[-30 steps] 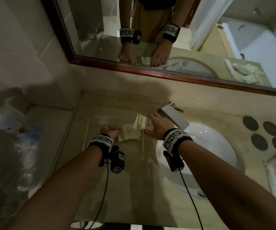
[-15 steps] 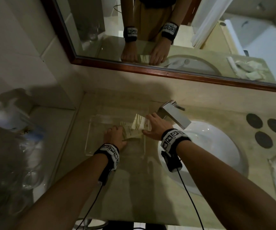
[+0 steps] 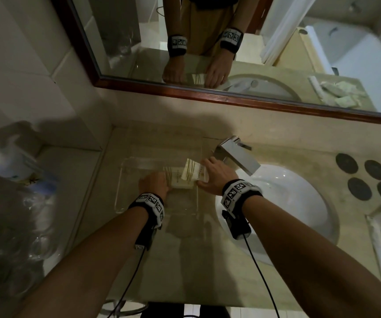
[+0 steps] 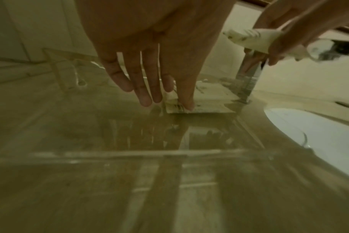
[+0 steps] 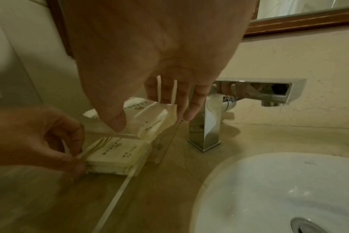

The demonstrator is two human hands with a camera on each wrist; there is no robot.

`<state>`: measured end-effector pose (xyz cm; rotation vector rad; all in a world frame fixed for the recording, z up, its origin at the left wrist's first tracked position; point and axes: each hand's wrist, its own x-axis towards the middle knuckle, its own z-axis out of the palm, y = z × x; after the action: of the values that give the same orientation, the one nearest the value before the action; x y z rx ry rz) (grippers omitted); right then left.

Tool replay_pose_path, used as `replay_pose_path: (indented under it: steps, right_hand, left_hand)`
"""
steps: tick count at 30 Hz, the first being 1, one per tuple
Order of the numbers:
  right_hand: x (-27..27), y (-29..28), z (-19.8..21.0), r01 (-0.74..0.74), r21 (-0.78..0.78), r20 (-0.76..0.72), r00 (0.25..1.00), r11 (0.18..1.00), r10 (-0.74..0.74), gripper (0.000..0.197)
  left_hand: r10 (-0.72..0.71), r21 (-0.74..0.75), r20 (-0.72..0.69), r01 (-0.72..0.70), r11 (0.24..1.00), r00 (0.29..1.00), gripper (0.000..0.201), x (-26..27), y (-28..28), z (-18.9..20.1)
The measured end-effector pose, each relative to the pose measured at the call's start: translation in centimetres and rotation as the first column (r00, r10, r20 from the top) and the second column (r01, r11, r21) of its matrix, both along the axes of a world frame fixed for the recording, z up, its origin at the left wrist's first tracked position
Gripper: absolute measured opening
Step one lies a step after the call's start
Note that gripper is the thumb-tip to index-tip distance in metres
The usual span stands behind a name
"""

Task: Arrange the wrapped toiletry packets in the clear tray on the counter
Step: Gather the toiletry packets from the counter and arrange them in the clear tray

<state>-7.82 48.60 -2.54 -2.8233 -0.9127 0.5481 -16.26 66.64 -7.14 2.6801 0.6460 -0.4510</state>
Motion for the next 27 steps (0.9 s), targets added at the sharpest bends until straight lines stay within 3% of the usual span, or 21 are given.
replay_pose_path:
  steps: [4, 9, 15, 21, 27]
  right_hand:
    - [-1.0, 0.7, -0.5, -0.059, -0.012, 0.124, 0.991, 0.998, 0.06, 0.059]
    - [-2.5, 2.5, -2.0, -0.144, 0.025, 0.228, 0.964, 0.989, 0.135, 0.057]
    - [-4.3, 4.2, -4.3, -0.182, 0.025, 0.165, 0.97, 0.983, 0.176, 0.059]
    - [-4.4, 4.9, -5.4, -0.137, 0.059, 0.13, 0.983, 0.989, 0.128, 0.062]
    - [-4.0, 5.2, -5.3, -0.11, 0.074, 0.097, 0.99, 0.991, 0.103, 0.041]
  left_hand:
    - [0.013, -0.063, 0.028, -0.012, 0.998, 1.0, 0.03, -0.4, 1.1, 0.0]
    - [0.029, -0.057, -0.107, -0.036, 0.998, 0.994, 0.043, -1.6, 3.3, -1.4]
    - [0.007, -0.089, -0.154, -0.021, 0.996, 0.988, 0.023, -1.3, 4.7, -0.3]
    - [-0.016, -0.118, -0.146, -0.002, 0.993, 0.989, 0.024, -1.7, 5.5, -0.6]
    - [-0.042, -0.121, -0.121, 0.028, 0.992, 0.992, 0.019, -1.4, 5.7, -0.4]
